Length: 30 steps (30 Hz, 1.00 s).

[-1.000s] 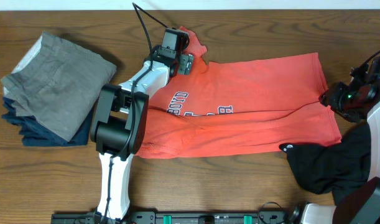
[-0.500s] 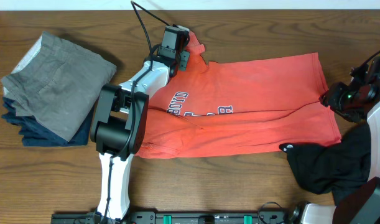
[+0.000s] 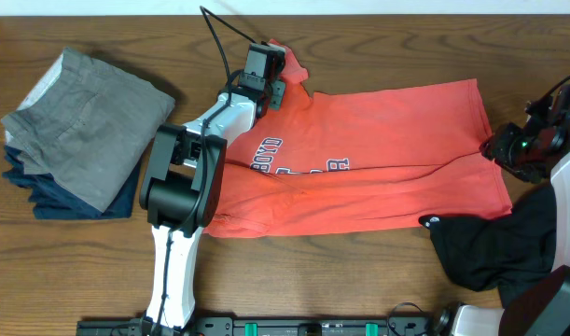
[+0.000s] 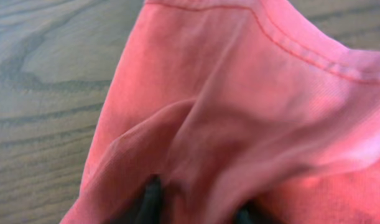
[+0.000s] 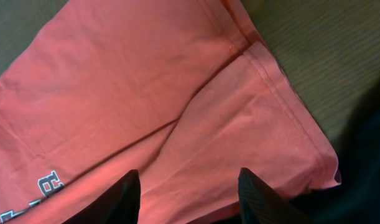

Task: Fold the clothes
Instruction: 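Move the right gripper to the shirt's upper-right corner and grasp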

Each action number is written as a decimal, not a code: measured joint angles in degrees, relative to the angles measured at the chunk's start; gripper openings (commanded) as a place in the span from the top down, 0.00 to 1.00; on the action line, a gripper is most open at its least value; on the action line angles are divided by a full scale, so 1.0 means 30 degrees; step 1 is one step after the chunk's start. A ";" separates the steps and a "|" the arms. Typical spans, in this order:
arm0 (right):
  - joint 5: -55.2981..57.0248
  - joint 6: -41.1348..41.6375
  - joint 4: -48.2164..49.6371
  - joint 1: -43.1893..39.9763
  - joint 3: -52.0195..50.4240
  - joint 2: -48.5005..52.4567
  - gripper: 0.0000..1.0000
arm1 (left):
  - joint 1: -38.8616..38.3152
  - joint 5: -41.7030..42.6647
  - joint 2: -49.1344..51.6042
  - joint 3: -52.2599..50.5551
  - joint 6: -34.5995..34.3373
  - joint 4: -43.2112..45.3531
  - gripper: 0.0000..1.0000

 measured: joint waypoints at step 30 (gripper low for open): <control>0.2885 -0.0233 1.5992 0.1421 0.0124 0.9187 0.44 | 0.0510 0.2441 -0.3308 0.0036 -0.6470 -0.7876 0.94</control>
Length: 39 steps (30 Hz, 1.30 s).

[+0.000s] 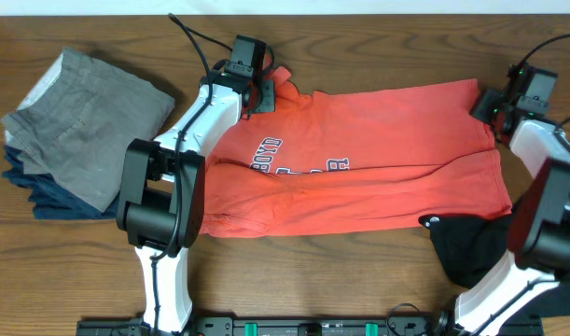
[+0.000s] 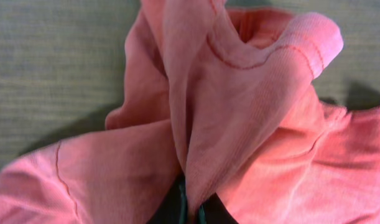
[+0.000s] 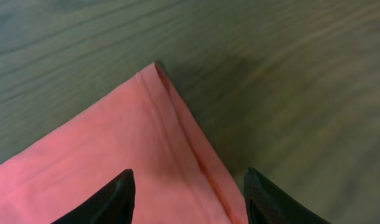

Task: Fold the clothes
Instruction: 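Move the right gripper to the shirt's upper-right corner and grasp, then fold the shirt's top edge down toward the bottom hem with both grippers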

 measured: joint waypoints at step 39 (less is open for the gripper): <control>0.2324 0.0379 -0.6360 0.1311 0.8102 0.5442 0.99 | -0.0007 0.0153 -0.1035 0.0000 -0.0146 -0.1457 0.94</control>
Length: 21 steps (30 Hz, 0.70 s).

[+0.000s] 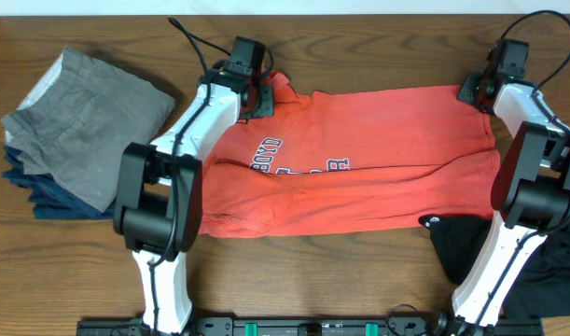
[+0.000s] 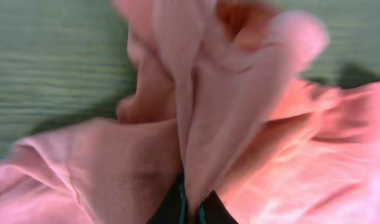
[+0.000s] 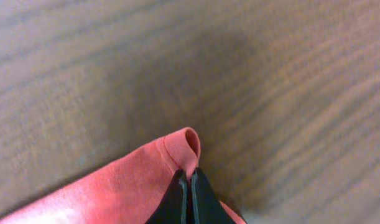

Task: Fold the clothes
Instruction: 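Fold the shirt's top edge down toward the bottom hem with both grippers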

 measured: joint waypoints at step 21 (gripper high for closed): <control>0.2098 0.0007 -1.6203 -0.1923 0.2098 -0.5464 0.99 | 0.0000 0.0058 -0.6601 0.0124 0.0000 -1.0448 0.94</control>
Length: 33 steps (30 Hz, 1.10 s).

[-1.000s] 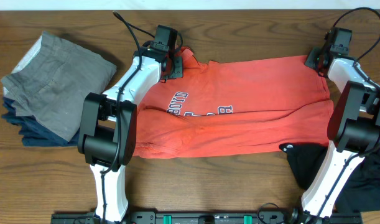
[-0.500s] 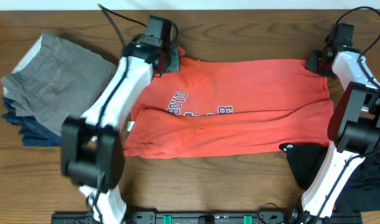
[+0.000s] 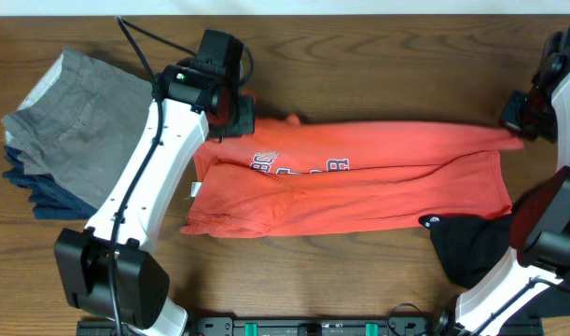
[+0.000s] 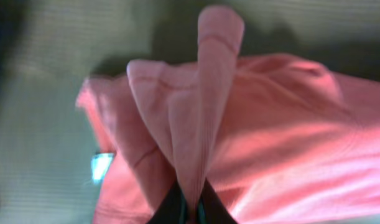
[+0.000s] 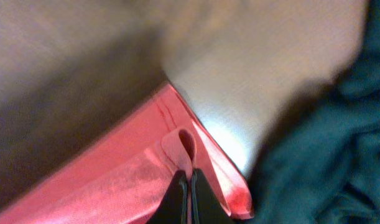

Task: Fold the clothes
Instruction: 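Fold the shirt's top edge down toward the bottom hem with both grippers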

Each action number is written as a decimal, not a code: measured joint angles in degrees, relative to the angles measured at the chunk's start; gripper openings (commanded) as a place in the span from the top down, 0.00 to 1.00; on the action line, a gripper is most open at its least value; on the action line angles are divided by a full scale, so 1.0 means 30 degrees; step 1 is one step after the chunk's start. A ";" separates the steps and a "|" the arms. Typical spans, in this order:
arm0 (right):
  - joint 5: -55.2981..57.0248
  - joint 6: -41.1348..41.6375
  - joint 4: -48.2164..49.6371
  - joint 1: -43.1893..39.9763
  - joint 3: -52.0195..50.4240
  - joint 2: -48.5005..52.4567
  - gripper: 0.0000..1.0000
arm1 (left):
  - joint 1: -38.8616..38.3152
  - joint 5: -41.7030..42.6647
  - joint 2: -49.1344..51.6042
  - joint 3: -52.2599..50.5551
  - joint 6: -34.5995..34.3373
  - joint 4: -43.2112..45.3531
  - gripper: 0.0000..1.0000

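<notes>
A red T-shirt (image 3: pixel 359 182) with white lettering lies stretched across the table, its far edge lifted and drawn toward the front. My left gripper (image 3: pixel 230 114) is shut on the shirt's far left corner; a bunched fold of red cloth (image 4: pixel 205 106) stands up between its fingers. My right gripper (image 3: pixel 524 119) is shut on the far right corner, where a small loop of the hem (image 5: pixel 185 146) sits pinched in its closed tips (image 5: pixel 187 186).
A stack of folded clothes, grey (image 3: pixel 84 121) over dark blue, sits at the left. A black garment (image 3: pixel 480 247) lies crumpled at the front right, also seen as dark cloth (image 5: pixel 339 124) beside the shirt corner. Wooden table (image 3: pixel 378 47) all round.
Both grippers, still shut on the shirt's far corners, have moved toward the front and slightly apart. The shirt's far edge has come forward with them, so the shirt looks narrower.
First my left gripper was at the shirt's far left corner and my right one stood open over the right side. Then the right gripper reached the far right corner and shut on the hem. Now both hold corners and the far edge is pulled forward.
</notes>
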 measured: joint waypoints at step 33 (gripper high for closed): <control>0.0911 0.0000 -0.3461 -0.1020 -0.0029 0.0007 0.98 | 0.0022 0.0998 0.0000 -0.6084 -0.0984 -0.2856 0.87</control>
